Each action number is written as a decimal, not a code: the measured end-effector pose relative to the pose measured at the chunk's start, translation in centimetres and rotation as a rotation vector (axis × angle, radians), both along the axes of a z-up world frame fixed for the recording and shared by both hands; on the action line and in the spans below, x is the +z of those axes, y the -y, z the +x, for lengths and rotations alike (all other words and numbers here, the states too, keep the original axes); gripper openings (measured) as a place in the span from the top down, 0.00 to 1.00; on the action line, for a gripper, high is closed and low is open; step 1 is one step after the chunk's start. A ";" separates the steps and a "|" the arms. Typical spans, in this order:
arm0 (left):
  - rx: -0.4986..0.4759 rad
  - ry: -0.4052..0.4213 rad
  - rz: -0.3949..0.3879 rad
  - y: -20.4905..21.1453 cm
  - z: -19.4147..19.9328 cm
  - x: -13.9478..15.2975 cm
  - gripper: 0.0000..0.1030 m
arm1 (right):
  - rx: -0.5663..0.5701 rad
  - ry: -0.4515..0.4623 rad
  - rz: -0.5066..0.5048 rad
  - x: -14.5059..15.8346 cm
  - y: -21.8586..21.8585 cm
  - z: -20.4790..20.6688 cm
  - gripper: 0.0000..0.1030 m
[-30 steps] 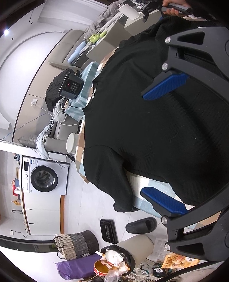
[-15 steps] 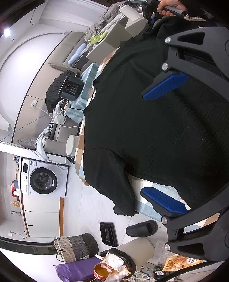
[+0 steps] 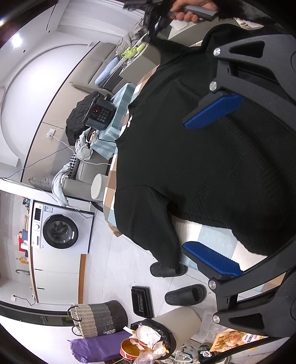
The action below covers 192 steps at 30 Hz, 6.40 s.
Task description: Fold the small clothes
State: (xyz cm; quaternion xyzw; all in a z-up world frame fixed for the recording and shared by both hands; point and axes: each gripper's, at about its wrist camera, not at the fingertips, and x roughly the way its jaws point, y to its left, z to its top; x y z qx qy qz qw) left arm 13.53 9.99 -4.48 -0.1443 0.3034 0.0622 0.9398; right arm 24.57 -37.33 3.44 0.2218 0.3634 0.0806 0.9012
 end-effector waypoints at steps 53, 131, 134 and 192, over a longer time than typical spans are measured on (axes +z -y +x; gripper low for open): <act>0.098 -0.026 -0.091 -3.4 14.5 2.4 0.95 | 0.072 -0.233 0.137 -6.2 -0.9 -10.4 0.49; 0.075 -0.269 -0.040 -4.5 -10.3 -6.2 0.64 | 0.160 -0.080 0.037 -6.8 6.0 -23.6 0.95; 0.096 -0.288 -0.005 -4.5 -10.3 -7.2 0.43 | 0.168 -0.092 0.024 -7.1 5.5 -23.5 0.95; -0.028 -0.251 -0.133 -4.7 10.2 -9.0 0.87 | 0.026 -0.194 -0.029 -11.1 3.1 -6.3 0.70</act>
